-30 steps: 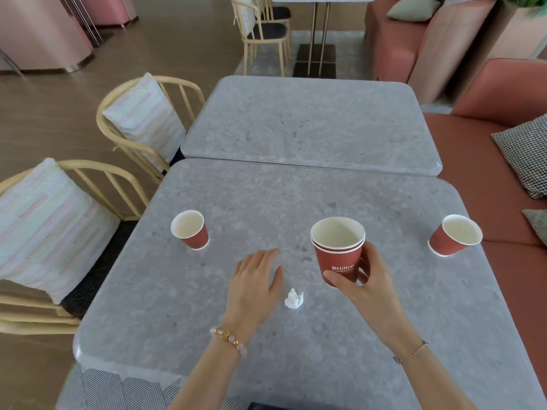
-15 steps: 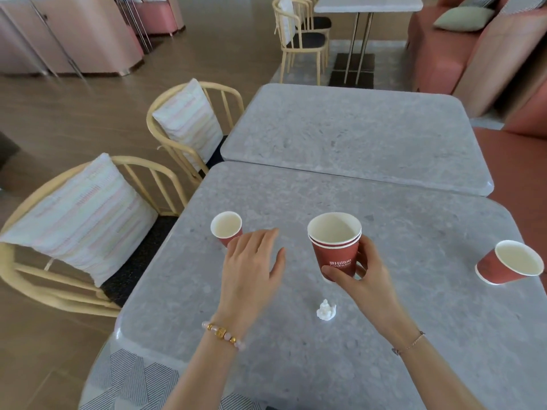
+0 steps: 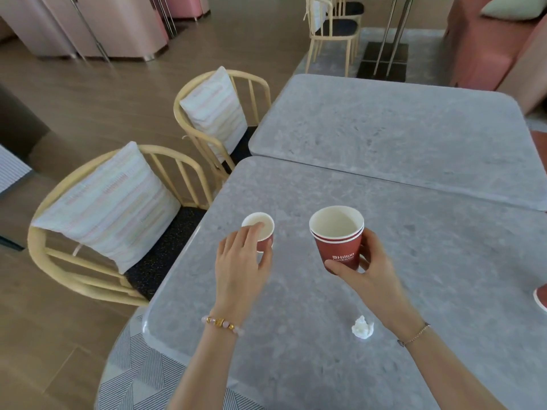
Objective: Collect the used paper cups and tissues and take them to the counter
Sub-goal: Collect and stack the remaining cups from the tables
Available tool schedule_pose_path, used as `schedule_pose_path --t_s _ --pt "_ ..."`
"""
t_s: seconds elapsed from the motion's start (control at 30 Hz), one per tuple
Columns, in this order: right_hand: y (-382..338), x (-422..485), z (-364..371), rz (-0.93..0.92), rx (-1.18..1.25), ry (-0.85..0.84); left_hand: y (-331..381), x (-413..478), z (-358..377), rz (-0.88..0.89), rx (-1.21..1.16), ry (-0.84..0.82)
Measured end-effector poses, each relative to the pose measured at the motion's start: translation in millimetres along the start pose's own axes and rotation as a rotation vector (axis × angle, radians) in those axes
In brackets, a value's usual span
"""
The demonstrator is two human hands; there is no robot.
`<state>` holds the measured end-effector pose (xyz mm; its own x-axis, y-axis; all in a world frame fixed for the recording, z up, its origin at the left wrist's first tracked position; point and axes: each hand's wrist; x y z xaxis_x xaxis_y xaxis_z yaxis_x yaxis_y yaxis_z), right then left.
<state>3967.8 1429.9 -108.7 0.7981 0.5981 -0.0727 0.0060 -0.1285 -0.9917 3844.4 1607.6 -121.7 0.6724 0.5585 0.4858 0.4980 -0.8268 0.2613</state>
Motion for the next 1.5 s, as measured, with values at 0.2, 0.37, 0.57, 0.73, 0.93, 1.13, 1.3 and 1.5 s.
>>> schedule_pose_path --t_s 0.2,0.37,0.57,0.73,0.93,1.13,1.3,1.5 --pt "6.3 11.1 7.0 0.038 -0.015 -0.004 -28.2 -17.3 54.0 -0.515 -0.343 -0.151" --pt "9.6 20.4 5.6 0.058 -0.022 0.002 -32.9 -14.6 94.3 -0.707 -0.563 -0.216" --pt "10.5 28.5 -0.7 0.084 -0.022 0.033 -29.1 3.8 116.0 -0.77 -0.727 -0.156" --pt "14.4 31.5 -4.4 0.109 -0.016 0.054 -25.8 12.2 117.9 -0.845 -0.77 -0.096" --pt "20.1 27.6 -7.3 0.128 0.0 0.057 -21.9 21.1 109.5 -0.862 -0.822 -0.079" --pt "23.7 16.0 -14.8 0.125 -0.005 0.078 -9.0 32.9 87.1 -0.741 -0.901 -0.105" --pt "24.9 1.2 -25.0 0.135 0.005 0.087 16.6 39.4 62.8 -0.563 -0.97 -0.155" --pt "28.1 -24.4 -37.8 0.141 -0.001 0.103 51.8 39.3 25.5 -0.463 -1.046 -0.2"
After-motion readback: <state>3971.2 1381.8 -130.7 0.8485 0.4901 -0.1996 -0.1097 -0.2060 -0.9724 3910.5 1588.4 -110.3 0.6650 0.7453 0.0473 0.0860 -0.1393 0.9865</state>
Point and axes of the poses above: each hand's wrist, its own x-axis towards the middle knuckle, its own z-axis out of the palm, y = z × x, and after that the axes turned 6 degrees about x, right-handed
